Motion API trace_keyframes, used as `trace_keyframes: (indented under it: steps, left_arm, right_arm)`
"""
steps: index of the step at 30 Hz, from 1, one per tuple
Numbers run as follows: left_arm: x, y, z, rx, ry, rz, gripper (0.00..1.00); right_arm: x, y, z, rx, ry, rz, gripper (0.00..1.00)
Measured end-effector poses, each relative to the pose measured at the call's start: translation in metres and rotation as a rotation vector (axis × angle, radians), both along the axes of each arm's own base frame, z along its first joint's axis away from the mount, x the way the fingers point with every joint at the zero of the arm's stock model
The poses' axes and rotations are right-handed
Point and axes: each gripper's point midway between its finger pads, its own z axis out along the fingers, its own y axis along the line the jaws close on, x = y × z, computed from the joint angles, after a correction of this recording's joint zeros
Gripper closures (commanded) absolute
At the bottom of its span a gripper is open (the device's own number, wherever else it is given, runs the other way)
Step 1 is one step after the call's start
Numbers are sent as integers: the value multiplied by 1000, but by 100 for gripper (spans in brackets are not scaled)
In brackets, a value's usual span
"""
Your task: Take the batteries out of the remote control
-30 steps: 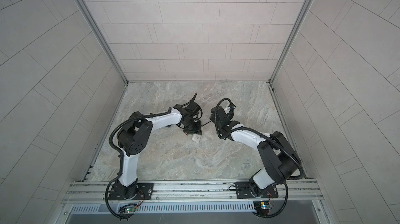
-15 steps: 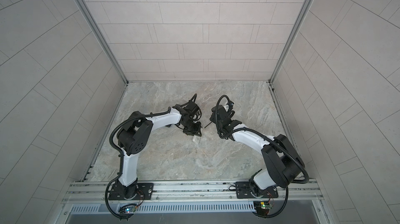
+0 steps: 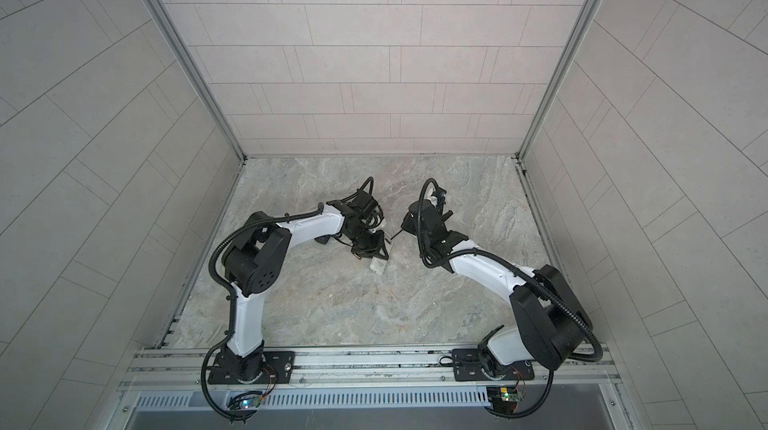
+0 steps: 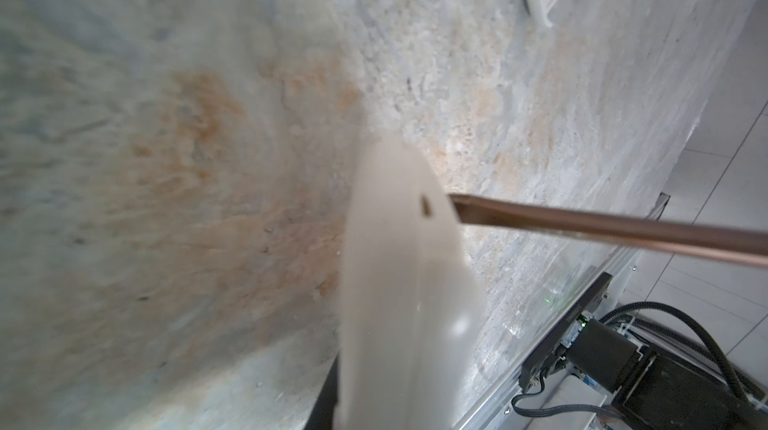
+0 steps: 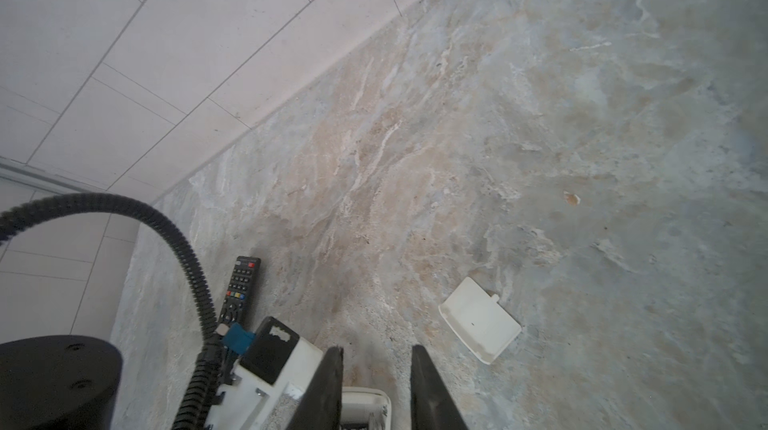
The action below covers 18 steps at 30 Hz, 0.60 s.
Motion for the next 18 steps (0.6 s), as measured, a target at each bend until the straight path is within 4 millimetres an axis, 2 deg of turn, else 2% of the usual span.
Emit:
trace_keyframes:
  steps: [7, 18]
  left_arm:
    - [-6, -1, 0, -20, 12, -38, 88]
    - [-11, 0, -3, -12, 37, -65, 89]
  right_arm:
    - [1, 13, 9, -5, -43, 65, 100]
    - [-3, 15, 13, -48, -55, 118, 100]
